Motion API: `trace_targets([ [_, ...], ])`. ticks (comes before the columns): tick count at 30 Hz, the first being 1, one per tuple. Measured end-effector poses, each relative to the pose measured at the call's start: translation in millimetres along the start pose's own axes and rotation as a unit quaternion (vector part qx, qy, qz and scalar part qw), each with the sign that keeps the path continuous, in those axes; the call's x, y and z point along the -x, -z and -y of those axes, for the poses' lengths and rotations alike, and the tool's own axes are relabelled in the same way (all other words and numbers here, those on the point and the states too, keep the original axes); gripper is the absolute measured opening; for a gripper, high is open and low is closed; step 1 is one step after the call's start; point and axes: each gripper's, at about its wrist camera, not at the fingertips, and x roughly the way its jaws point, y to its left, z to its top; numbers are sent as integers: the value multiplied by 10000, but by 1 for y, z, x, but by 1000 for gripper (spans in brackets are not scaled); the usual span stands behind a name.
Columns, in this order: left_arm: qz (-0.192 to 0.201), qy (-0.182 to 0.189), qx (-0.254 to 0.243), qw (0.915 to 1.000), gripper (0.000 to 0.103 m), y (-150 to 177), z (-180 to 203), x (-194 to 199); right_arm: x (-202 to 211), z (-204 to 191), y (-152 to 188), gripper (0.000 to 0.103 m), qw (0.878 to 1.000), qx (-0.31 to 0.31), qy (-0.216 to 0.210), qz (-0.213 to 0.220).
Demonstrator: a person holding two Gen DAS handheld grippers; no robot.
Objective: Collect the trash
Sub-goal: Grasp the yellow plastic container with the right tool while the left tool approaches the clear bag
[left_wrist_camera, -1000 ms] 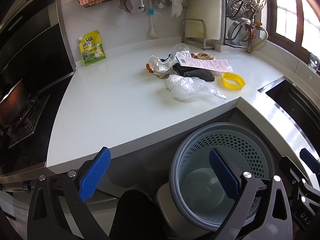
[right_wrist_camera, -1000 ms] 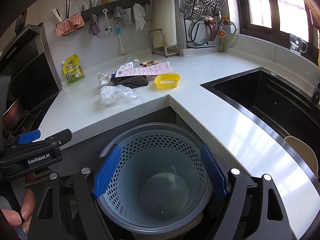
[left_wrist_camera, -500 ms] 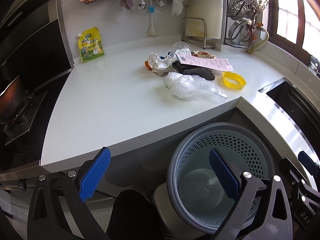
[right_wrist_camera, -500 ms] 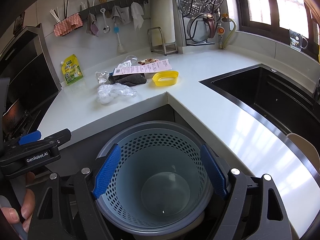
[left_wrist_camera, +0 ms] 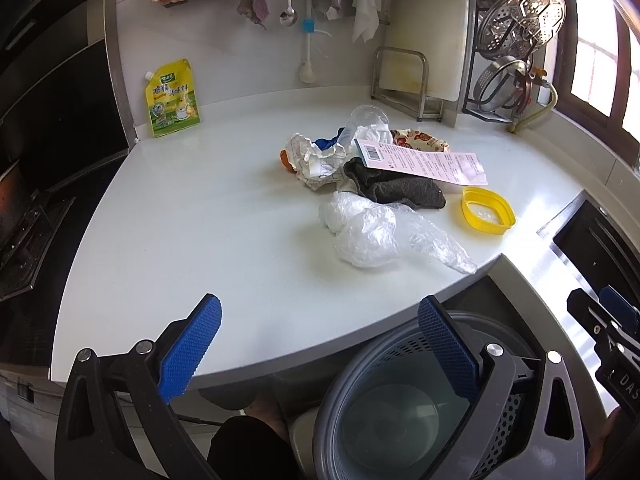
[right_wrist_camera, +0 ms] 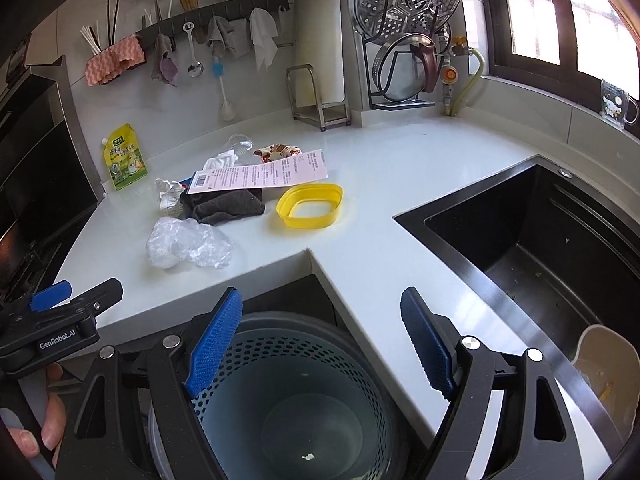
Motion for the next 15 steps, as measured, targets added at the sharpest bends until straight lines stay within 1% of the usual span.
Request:
trace_targets([
  [3,-22,-20,14,10000,97,-12,2,-13,-25,3,-19,79,9999,-53,-40,-130],
  [7,-70,49,130,9999,97,-22,0,-26,-57,3,-39,81,9994,-72,-138,-299],
  [15,-116,61,227,9997,97,-28,-9,-39,-103,-6,-61,82,9984,-73,-149,-533],
])
